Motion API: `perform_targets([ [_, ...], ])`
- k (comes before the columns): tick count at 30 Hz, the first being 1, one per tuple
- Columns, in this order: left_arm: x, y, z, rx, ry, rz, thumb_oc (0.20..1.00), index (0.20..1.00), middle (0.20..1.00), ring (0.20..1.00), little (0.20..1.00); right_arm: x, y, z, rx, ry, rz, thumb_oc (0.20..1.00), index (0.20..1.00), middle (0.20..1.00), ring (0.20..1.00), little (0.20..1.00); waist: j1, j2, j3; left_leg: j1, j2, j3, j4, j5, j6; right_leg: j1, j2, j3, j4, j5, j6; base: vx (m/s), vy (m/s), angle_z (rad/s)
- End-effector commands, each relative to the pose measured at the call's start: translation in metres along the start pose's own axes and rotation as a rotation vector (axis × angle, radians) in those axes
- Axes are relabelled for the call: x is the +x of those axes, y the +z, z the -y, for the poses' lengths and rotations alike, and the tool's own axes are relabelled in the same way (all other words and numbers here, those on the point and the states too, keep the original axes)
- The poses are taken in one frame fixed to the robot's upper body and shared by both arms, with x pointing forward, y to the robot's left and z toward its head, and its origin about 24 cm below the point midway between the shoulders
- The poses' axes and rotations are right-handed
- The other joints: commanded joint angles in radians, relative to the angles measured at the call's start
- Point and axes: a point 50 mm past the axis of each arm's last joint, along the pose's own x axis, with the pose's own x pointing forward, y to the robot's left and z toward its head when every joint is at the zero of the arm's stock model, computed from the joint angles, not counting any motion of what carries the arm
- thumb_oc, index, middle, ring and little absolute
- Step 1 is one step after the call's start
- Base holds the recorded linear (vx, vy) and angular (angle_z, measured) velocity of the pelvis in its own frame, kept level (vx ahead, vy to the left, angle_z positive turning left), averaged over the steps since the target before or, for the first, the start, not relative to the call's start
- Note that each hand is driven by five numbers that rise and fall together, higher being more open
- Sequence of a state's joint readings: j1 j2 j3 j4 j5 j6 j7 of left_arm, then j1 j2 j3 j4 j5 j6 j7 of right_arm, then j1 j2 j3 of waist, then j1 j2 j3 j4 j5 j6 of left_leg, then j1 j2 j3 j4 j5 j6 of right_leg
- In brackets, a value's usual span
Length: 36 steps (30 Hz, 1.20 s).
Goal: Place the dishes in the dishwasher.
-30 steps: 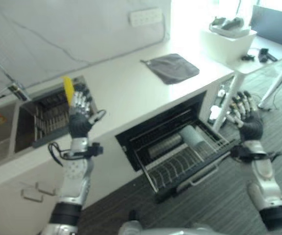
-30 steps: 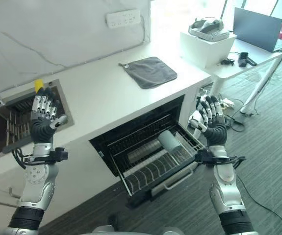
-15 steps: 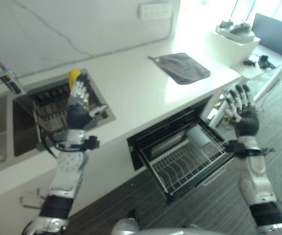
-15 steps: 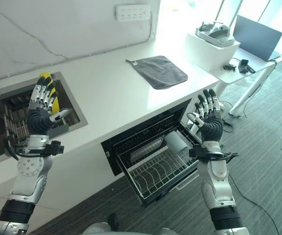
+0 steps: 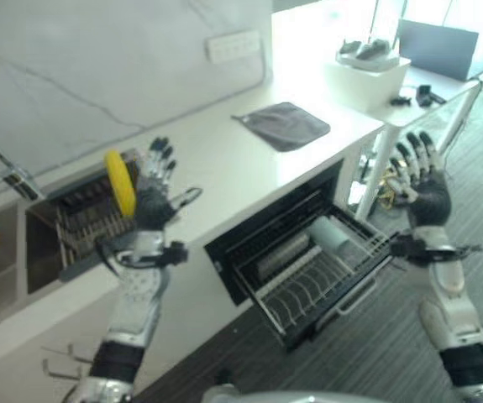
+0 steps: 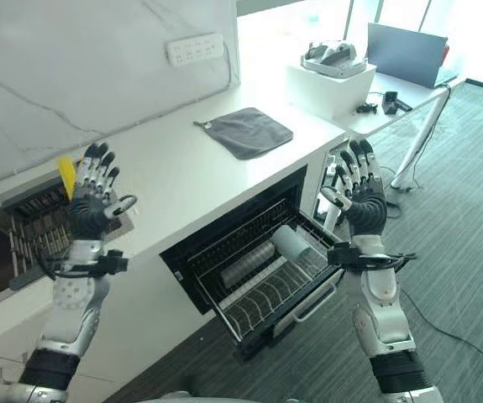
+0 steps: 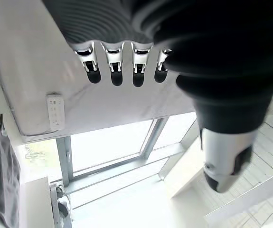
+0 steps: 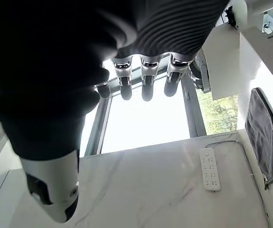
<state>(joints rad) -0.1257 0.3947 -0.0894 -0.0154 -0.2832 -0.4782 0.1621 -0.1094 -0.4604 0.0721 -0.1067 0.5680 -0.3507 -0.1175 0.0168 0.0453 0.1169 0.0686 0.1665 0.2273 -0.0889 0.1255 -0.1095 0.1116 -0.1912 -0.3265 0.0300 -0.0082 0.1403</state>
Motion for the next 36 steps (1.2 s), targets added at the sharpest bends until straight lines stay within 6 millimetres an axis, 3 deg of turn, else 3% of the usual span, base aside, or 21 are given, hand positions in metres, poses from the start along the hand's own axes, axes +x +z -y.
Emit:
perform_targets([
  [1,0.005,0.020,-0.023,0.081,0.044,0.085,1.000,1.000,1.000,1.000,1.000,0.012,0.018,-0.006,0.045,0.031,0.107,1.000,1.000,1.000,1.000,1.000,0.054,-0.055,-0.010,0.013,-0.009,-0.071,0.002,-0.037,0.018,0.020,-0.012,-0.009,-0.033,0.036,-0.014,-0.03,0.015,0.22],
  [8,0.000,0.019,-0.025,0.065,0.068,0.083,1.000,1.000,1.000,1.000,1.000,0.018,0.020,-0.012,0.082,0.051,0.129,1.000,1.000,1.000,1.000,1.000,0.089,-0.072,-0.005,-0.001,0.010,-0.067,0.002,-0.023,0.005,0.036,0.000,-0.043,-0.073,0.045,-0.023,-0.07,-0.064,0.17],
  [16,-0.001,0.022,-0.028,0.085,0.057,0.108,1.000,1.000,1.000,1.000,1.000,0.017,0.015,-0.019,0.090,0.093,0.115,1.000,1.000,1.000,1.000,1.000,0.092,-0.057,-0.024,0.011,0.009,-0.052,0.002,-0.028,0.003,0.050,-0.014,-0.056,-0.087,0.057,-0.012,-0.01,-0.020,-0.03],
  [17,0.032,0.017,-0.007,0.013,-0.091,0.057,1.000,1.000,1.000,1.000,1.000,0.020,0.007,-0.015,0.073,0.085,0.105,1.000,1.000,1.000,1.000,1.000,0.020,-0.065,0.050,-0.088,0.016,-0.098,0.082,0.007,0.000,-0.037,0.059,0.102,0.004,0.021,-0.054,0.00,0.000,0.00],
  [23,0.022,0.014,-0.015,-0.005,-0.091,0.042,1.000,1.000,1.000,1.000,1.000,0.014,0.006,-0.005,0.071,0.018,0.094,1.000,1.000,1.000,1.000,1.000,0.005,-0.034,0.030,-0.045,0.001,-0.123,0.042,0.000,0.001,-0.031,0.056,0.111,0.025,-0.008,-0.068,-0.03,0.034,0.01],
  [33,0.023,0.015,-0.013,0.017,-0.088,0.050,1.000,1.000,1.000,1.000,1.000,0.010,0.004,0.000,-0.008,-0.036,0.066,1.000,1.000,1.000,1.000,1.000,-0.019,-0.033,0.010,-0.007,0.004,-0.106,0.034,-0.012,-0.002,-0.010,0.072,0.131,0.023,-0.023,-0.083,0.00,0.000,0.00],
  [36,0.023,0.016,-0.017,0.038,-0.067,0.061,1.000,1.000,1.000,1.000,1.000,0.017,0.010,0.002,-0.014,-0.020,0.077,1.000,1.000,1.000,1.000,1.000,-0.020,-0.042,0.015,-0.018,-0.027,-0.115,0.139,-0.069,0.010,-0.019,0.081,0.158,0.037,-0.029,-0.094,0.04,-0.038,-0.03],
])
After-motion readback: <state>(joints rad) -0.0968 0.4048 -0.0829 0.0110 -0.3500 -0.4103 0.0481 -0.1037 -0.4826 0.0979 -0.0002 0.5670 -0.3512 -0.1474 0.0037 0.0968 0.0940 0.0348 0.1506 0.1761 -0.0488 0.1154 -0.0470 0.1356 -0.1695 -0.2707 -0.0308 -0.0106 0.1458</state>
